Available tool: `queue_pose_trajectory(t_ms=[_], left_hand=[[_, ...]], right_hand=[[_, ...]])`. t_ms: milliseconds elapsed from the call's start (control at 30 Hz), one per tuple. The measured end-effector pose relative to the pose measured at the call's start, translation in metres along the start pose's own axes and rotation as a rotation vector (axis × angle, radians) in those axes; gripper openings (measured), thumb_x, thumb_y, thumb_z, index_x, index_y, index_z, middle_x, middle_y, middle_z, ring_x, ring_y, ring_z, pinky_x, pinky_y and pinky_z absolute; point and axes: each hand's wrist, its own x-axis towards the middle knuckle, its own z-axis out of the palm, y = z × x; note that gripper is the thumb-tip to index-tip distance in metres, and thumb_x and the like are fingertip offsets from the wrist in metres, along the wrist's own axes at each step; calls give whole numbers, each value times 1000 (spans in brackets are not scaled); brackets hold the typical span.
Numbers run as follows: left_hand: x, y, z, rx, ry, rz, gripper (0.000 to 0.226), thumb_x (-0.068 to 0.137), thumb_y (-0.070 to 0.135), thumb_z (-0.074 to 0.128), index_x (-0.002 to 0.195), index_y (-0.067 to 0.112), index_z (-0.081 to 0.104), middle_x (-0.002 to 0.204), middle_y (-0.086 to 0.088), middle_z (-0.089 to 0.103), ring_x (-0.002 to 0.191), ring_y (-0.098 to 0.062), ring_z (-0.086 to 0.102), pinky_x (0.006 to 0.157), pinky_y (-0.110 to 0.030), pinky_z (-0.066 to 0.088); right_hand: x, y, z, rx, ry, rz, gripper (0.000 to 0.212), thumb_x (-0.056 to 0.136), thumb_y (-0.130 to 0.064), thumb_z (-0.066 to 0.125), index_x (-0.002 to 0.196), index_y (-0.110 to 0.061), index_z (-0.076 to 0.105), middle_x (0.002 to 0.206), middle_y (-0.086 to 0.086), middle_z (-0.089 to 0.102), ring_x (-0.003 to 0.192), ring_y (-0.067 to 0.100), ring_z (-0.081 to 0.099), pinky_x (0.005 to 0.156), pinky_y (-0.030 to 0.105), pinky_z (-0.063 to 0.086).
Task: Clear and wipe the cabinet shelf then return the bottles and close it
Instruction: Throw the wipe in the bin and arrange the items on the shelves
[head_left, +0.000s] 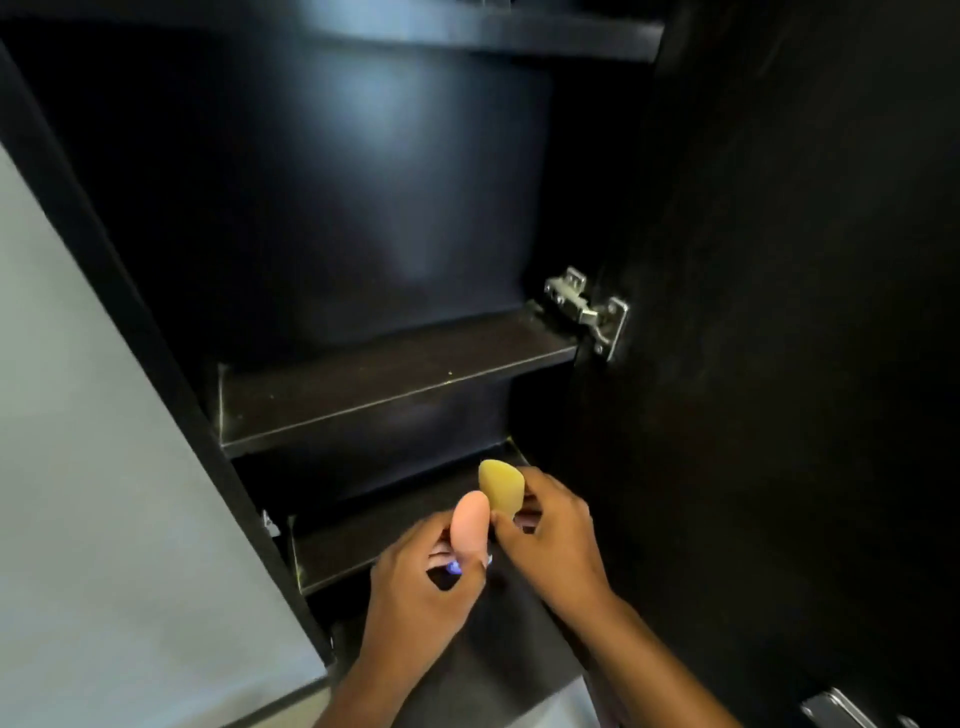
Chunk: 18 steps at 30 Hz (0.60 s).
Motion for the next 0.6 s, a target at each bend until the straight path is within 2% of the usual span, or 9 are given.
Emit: queue_pose_trajectory(t_ms=[133,300,367,467,600], left_hand=[[19,63,-49,13,88,204,48,83,42,84,124,47,60,115,25,66,107,4,67,86,-19,60],[49,126,-96,95,209,356,42,85,42,81,122,34,66,108,23,65,99,-1,68,77,-10,54],[63,136,-107,145,257,350,43,86,44,80,124,33,64,110,22,64,98,1,67,77,-11,52],[85,138,-116,192,281,286,41,88,43,79,125,32,63,109,18,67,99,-4,67,81,-18,53],[101,134,-114,233,267,182,45,90,40,78,131,28,61,116,11,70,105,-7,66,80,-13,48]], right_hand=[[17,-59,-35,38,96,-94,36,84,-24,80,115,-35,67,102,-13,72,92,2,72,80,29,63],[49,-119,-65,62,196,-168,30,83,-30,82,109,-33,67,91,-11,74,84,3,73,76,35,64],[69,-133,-68,4,211,-174,32,82,-34,81,110,-32,65,90,-11,73,84,4,71,76,38,63],[96,-146,-64,-53,179,-191,32,79,-38,80,104,-30,62,88,-11,72,82,7,71,75,41,63],[121,-143,-55,-123,96,-158,31,77,-39,80,98,-27,61,87,-8,72,81,13,71,75,43,62]])
